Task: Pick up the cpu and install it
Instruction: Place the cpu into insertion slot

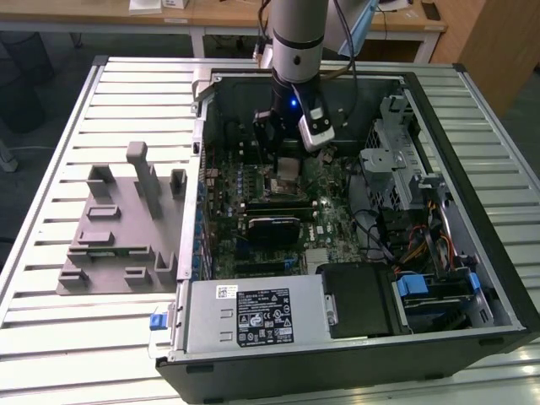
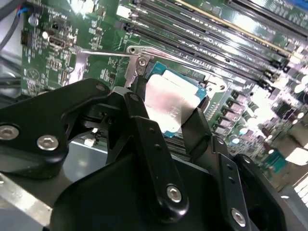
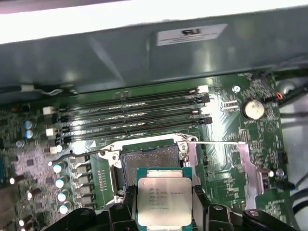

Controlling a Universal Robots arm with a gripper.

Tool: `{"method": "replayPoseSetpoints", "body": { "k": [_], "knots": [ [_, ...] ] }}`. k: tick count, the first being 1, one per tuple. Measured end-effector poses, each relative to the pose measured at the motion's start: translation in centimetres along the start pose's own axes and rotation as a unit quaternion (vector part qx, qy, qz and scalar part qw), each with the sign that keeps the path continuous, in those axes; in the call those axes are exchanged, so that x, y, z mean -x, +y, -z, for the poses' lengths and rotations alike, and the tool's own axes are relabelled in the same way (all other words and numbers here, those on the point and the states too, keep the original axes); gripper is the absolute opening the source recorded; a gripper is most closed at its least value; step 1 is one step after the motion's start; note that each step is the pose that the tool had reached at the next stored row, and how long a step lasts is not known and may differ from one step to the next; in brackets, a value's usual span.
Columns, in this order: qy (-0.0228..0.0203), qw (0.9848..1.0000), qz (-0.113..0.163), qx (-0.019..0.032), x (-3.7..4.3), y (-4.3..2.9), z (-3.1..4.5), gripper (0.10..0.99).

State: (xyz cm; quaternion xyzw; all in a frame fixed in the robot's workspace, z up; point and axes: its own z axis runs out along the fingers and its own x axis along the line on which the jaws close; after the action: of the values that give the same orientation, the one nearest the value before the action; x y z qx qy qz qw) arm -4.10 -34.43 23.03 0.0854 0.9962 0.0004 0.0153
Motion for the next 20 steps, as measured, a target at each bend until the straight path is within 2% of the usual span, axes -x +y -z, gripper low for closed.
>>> {"method": "replayPoseSetpoints", "body": {
  "k": [5,10,15,20],
  "knots": [
    [-0.0001,0.9991,-0.043,-0.0013,0.00,0.00,-0.01,0.541],
    [-0.0003,0.9962,-0.087,-0.0027,0.00,0.00,-0.03,0.541],
    [-0.0004,0.9913,-0.132,-0.0040,0.00,0.00,-0.05,0.541],
    [-0.0006,0.9845,-0.175,-0.0053,0.00,0.00,-0.08,0.541]
  ]
}}
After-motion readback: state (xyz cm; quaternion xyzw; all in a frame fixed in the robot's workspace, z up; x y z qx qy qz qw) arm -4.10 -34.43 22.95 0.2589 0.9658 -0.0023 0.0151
